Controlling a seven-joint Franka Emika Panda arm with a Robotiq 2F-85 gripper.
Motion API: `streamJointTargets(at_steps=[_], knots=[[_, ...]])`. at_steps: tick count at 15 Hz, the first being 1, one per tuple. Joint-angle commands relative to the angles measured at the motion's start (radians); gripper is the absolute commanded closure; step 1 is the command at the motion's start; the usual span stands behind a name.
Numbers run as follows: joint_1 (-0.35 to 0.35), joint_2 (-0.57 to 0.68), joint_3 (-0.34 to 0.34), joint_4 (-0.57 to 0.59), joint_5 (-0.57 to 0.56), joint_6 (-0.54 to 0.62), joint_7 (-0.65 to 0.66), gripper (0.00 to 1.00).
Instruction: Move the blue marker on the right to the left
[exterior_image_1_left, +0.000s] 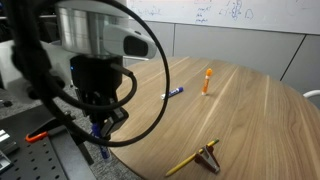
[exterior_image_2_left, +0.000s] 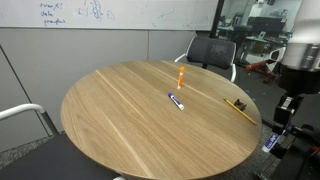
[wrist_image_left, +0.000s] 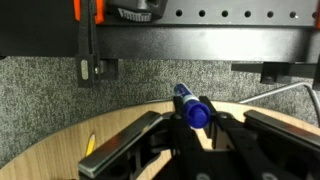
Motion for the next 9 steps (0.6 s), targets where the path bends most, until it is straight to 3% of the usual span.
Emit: streamJointTargets(at_steps=[1, 9], knots=[[0.005, -0.074, -0.001, -0.017, -0.004, 0.01, 0.043, 0.95], [0.03, 0.05, -0.001, 0.149, -0.018, 0.016, 0.182, 0.95]])
